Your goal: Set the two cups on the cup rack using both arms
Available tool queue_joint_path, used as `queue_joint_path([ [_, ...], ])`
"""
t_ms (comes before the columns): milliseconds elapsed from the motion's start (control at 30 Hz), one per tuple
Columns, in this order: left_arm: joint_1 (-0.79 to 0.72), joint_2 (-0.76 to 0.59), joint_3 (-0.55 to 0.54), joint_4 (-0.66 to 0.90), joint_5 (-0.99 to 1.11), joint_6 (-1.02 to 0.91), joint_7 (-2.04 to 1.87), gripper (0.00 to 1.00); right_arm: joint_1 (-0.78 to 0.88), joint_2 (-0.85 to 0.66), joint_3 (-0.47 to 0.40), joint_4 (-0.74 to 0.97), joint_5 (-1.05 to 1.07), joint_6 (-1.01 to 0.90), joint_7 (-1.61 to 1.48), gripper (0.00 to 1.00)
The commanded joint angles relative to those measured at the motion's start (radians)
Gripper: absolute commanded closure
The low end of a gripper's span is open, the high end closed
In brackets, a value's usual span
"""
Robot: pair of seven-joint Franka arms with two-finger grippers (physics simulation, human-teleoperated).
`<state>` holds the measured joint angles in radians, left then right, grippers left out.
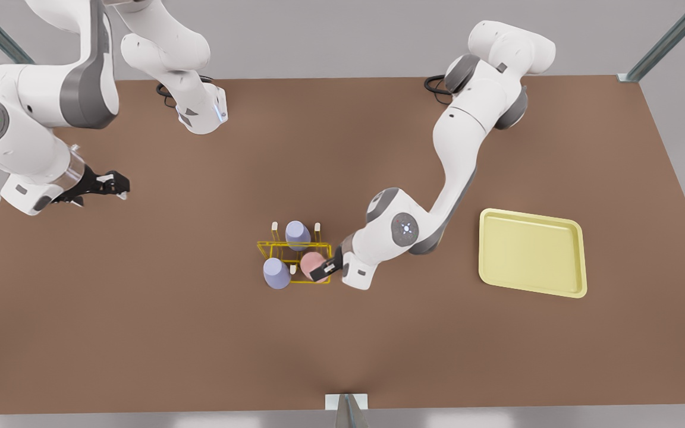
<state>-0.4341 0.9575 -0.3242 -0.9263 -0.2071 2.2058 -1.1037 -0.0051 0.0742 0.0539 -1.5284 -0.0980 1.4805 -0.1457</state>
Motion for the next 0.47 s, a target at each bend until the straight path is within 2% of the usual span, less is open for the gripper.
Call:
queue_joint_path([
  [0, 0.051, -0.071, 0.022, 0.001, 0.115, -0.251, -0.113, 0.00, 0.004, -0.001, 0.000, 0.001, 0.004, -0.014, 0.067, 0.00],
  [33, 0.144, -0.163, 0.027, 0.001, 0.301, -0.521, 0.060, 0.00, 0.004, -0.002, -0.002, 0.002, 0.004, -0.016, 0.067, 0.00],
  [67, 0.264, -0.241, 0.027, 0.001, 0.363, -0.719, 0.398, 0.00, 0.004, -0.005, 0.000, 0.010, 0.003, -0.014, 0.069, 0.00],
  [133, 0.322, -0.344, 0.019, 0.000, 0.503, -0.896, 0.683, 0.00, 0.005, -0.014, 0.000, 0.019, 0.015, -0.016, 0.075, 0.00],
  [167, 0.296, -0.511, 0.086, -0.211, 0.500, -0.841, 0.881, 0.00, 0.005, -0.016, 0.000, 0.019, 0.015, -0.016, 0.074, 0.00],
  [200, 0.190, -0.735, 0.244, -0.509, 0.474, -0.701, 1.105, 0.00, 0.007, -0.022, 0.000, 0.019, 0.015, -0.017, 0.074, 0.00],
  [233, 0.192, -0.760, 0.261, -0.479, 0.367, -0.803, 1.137, 0.00, 0.008, -0.028, 0.000, 0.017, 0.015, -0.017, 0.075, 0.00],
  [267, 0.190, -0.783, 0.304, -0.471, 0.357, -0.899, 1.289, 0.00, 0.011, -0.033, 0.000, 0.016, 0.015, -0.017, 0.075, 0.00],
  [333, 0.192, -0.761, 0.304, -0.463, 0.347, -0.902, 1.136, 0.00, 0.013, -0.036, 0.000, 0.014, 0.014, -0.017, 0.077, 0.00],
  [433, 0.198, -0.763, 0.306, -0.444, 0.345, -0.994, 1.139, 0.00, 0.016, -0.036, 0.000, 0.013, 0.012, -0.017, 0.080, 0.00],
])
